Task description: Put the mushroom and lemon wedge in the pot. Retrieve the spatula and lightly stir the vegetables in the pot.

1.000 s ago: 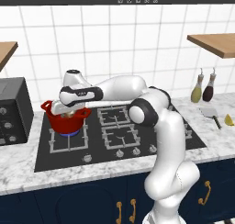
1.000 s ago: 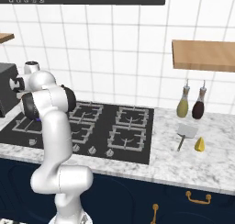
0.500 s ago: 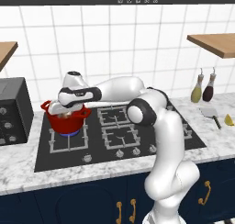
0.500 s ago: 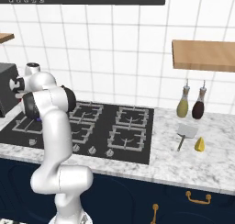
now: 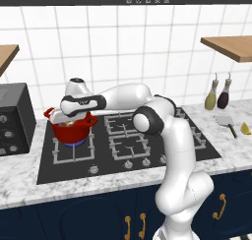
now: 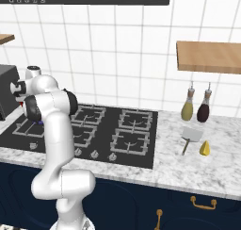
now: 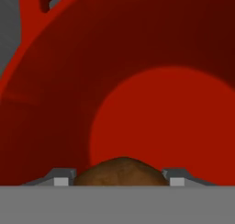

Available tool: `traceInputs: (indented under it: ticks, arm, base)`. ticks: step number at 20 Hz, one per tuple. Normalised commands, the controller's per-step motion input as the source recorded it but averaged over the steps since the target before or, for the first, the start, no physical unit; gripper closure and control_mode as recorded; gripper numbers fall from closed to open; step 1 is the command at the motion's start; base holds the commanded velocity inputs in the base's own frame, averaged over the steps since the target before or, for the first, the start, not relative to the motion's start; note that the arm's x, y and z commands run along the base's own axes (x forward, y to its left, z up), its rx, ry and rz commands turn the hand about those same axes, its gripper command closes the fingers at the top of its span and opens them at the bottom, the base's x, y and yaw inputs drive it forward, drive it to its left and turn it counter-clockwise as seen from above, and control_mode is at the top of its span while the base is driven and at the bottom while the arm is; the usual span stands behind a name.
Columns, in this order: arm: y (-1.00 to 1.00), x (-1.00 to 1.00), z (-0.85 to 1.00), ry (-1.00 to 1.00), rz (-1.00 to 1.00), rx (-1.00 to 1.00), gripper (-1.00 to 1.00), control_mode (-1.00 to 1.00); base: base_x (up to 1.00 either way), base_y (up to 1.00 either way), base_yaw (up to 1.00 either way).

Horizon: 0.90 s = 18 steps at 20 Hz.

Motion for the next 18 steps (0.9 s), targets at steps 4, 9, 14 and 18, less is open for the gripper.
traceInputs:
  ticks: [4, 9, 14, 18]
  arm:
    - [0.0, 0.0, 0.01, 0.0, 0.0, 0.0, -1.0, -1.0]
    - [-0.01, 0.0, 0.2, -0.01, 0.0, 0.0, -1.0, -1.0]
    - [-0.15, -0.02, 0.44, -0.04, 0.0, 0.0, -1.0, -1.0]
    - [-0.57, -0.36, 0.47, -0.06, 0.0, 0.04, -1.0, -1.0]
  base:
    - [0.0, 0.0, 0.0]
    - [0.0, 0.0, 0.0]
    - [0.0, 0.0, 0.0]
    - [0.0, 0.0, 0.0]
